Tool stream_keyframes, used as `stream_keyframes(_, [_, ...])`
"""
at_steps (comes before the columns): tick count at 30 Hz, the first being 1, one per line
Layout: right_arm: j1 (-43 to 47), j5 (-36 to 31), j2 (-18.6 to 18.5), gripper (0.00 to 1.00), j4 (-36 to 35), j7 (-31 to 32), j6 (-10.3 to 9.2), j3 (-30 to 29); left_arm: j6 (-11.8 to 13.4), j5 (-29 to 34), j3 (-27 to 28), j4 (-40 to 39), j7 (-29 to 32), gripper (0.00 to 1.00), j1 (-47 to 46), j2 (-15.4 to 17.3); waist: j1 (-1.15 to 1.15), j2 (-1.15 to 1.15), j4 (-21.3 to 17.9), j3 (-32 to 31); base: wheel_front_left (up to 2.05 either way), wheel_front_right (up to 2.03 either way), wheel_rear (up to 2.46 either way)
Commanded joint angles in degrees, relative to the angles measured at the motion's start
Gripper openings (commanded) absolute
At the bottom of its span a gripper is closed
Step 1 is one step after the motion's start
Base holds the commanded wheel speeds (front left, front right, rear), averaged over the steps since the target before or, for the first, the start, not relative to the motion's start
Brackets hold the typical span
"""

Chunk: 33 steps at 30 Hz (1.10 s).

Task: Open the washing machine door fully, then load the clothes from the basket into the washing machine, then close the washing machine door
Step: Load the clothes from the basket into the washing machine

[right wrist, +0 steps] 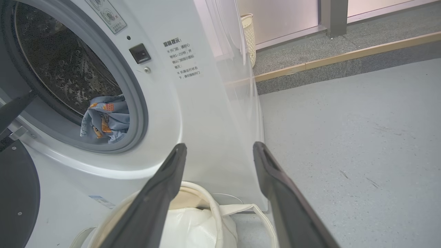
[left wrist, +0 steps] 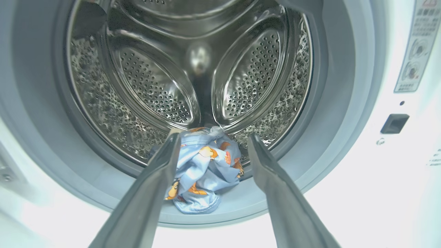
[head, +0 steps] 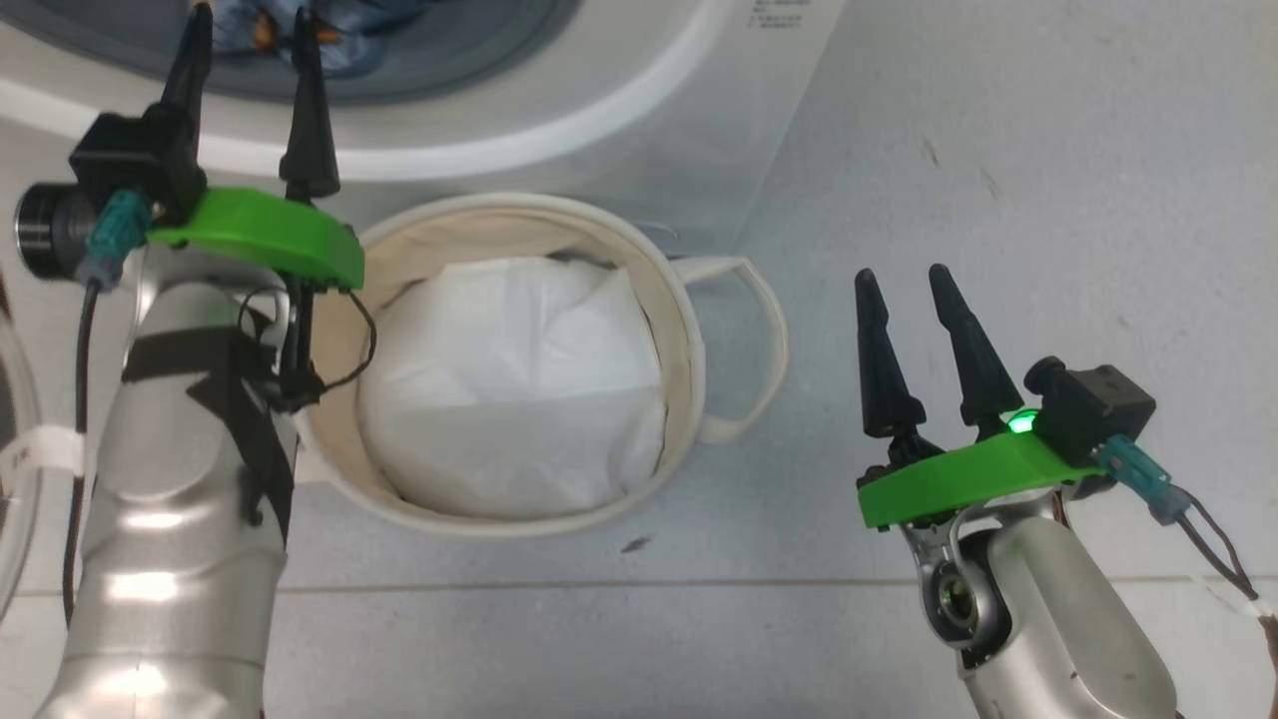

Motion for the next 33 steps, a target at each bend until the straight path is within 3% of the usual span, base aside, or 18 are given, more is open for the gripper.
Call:
stream_keyframes(1, [0.74, -0.14, 0.27, 1.00, -1.66, -0.70, 0.01, 0.92, -0.25, 0.42, 1.29, -2.69, -0.20, 1.00, 0.94, 1.49, 0.00, 0.00, 1.41, -2.76, 0.00, 0.00, 0.00])
stream_keyframes(20, [7.20, 1.37, 0.27, 1.00, -1.46, -0.70, 0.01, -0.49, 1.82, 1.18, 2.32, -12.46, -0.20, 1.00, 27.24, -1.03, 0.00, 0.00, 1.40, -14.15, 0.00, 0.00, 0.00])
stream_keyframes(33, [7.88, 1.22, 0.27, 1.00, -1.39, -0.70, 0.01, 0.13, 3.16, 0.72, 0.95, -16.45, -0.20, 1.00, 31.69, -1.79, 0.00, 0.00, 2.44, -14.72, 0.00, 0.00, 0.00])
